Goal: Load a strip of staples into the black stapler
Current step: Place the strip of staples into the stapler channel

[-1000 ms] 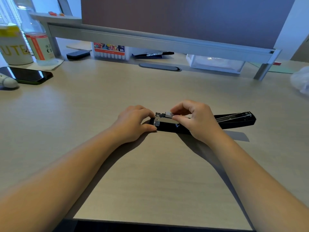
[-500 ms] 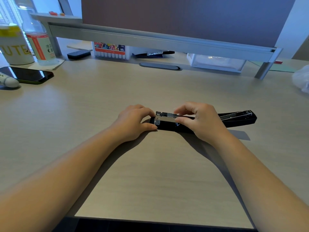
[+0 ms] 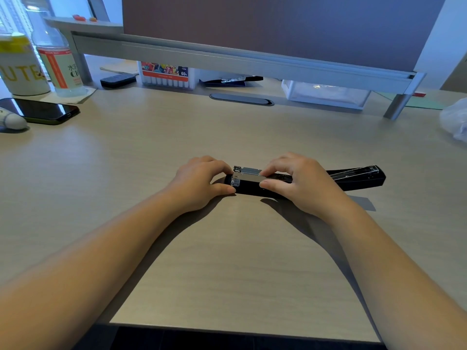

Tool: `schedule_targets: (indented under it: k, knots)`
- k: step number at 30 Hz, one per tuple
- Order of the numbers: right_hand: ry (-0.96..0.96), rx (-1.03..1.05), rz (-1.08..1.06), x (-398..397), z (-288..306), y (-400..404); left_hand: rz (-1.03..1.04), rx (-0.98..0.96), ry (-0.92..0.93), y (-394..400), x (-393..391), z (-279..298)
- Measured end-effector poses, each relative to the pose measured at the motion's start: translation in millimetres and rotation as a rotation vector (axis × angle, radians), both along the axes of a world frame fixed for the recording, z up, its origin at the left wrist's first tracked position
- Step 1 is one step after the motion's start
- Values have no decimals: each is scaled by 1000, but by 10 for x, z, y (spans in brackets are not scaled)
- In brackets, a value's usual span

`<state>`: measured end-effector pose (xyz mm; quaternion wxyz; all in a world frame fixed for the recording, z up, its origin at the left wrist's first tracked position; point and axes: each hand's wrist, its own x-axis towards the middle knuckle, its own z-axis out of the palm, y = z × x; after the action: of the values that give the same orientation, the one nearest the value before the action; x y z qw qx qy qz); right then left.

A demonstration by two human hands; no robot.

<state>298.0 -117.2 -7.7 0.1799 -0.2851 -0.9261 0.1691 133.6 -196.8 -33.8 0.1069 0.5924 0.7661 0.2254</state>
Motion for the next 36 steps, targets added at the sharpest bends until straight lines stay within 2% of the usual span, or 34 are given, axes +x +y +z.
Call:
schedule_targets:
  k: [9,12,17,21,27,31,36]
  knots:
    - [-8,-19,46,-41,-3,2,9,-5,32,18,-2,-6]
    - [6,86,-63,18,-1,23,43,-9,76,28,-52,-1]
    - [-134,312,-329,175,-17,122,137,-43,96,16,-226,17]
    - [-151,313,-482,249,-42,188,150,-41,67,9,-266,10]
    - [53,130,-509,257,-49,200,163,-35,51,6,-276,12]
    - [132,83,-433,318,-33,274,161,-30,58,6,-264,2]
    - [400,14,-329,355,86,307,167,-34,78,16,-241,17]
